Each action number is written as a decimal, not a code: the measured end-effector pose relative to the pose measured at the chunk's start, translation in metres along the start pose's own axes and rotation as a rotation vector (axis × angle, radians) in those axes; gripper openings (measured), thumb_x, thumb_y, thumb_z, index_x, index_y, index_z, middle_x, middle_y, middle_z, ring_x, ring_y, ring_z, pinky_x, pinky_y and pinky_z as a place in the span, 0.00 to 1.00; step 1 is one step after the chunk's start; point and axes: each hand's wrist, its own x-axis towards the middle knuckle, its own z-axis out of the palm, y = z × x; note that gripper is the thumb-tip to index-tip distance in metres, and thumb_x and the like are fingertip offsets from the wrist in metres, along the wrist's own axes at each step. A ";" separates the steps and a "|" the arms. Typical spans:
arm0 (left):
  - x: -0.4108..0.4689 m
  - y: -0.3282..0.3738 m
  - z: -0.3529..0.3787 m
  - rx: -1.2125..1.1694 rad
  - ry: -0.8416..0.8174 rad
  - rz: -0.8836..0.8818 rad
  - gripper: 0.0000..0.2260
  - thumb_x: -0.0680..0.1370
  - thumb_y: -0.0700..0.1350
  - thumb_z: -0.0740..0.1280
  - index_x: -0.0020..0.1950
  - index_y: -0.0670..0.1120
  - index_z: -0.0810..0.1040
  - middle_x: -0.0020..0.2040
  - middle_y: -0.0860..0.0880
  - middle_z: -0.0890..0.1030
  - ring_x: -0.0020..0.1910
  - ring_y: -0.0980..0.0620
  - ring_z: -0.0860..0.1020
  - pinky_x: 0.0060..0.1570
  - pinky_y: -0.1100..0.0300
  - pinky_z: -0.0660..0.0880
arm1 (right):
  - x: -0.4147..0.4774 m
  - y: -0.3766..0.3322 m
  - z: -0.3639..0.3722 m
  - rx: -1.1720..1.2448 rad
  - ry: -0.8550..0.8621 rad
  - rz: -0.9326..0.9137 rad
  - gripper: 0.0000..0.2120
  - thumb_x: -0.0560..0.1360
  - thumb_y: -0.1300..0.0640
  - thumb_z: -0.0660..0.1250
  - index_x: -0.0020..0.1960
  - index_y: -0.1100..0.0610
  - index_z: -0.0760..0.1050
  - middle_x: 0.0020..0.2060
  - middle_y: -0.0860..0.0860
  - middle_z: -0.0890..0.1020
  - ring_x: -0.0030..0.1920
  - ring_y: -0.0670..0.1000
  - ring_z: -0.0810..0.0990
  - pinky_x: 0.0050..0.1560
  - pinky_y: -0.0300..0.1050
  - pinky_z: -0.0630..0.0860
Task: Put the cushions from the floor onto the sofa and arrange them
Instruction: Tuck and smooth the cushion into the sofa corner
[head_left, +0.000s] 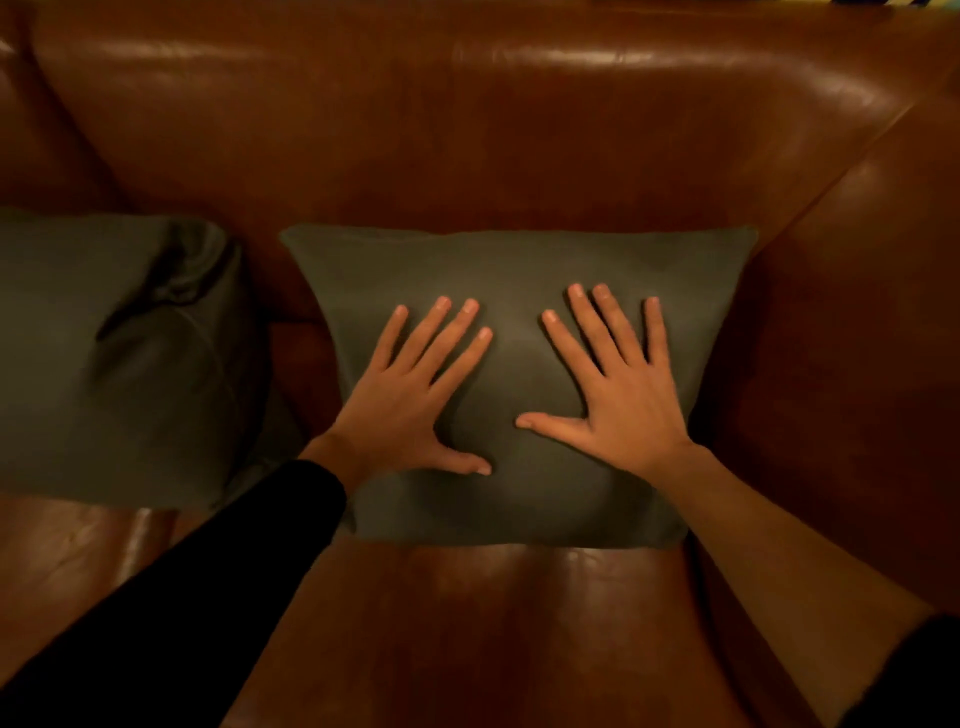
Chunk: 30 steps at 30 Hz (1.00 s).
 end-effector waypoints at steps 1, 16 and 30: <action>-0.006 0.008 0.003 0.020 0.055 0.044 0.46 0.70 0.73 0.57 0.76 0.42 0.54 0.77 0.40 0.54 0.77 0.44 0.46 0.72 0.39 0.45 | -0.006 -0.002 -0.002 0.000 0.032 -0.042 0.41 0.71 0.28 0.58 0.74 0.54 0.62 0.74 0.56 0.62 0.74 0.56 0.59 0.70 0.68 0.51; -0.087 0.006 0.096 0.242 -0.273 0.283 0.76 0.41 0.59 0.81 0.77 0.52 0.37 0.78 0.49 0.35 0.76 0.53 0.43 0.73 0.55 0.36 | -0.074 0.010 0.051 -0.114 -0.312 -0.371 0.67 0.52 0.29 0.74 0.77 0.47 0.39 0.76 0.47 0.37 0.74 0.51 0.48 0.73 0.56 0.37; -0.089 0.010 0.054 0.155 0.067 0.269 0.35 0.77 0.65 0.55 0.78 0.51 0.46 0.79 0.47 0.42 0.78 0.49 0.43 0.74 0.48 0.41 | -0.074 0.003 0.023 0.002 -0.087 -0.369 0.36 0.74 0.32 0.58 0.76 0.48 0.57 0.76 0.50 0.56 0.76 0.52 0.54 0.73 0.60 0.47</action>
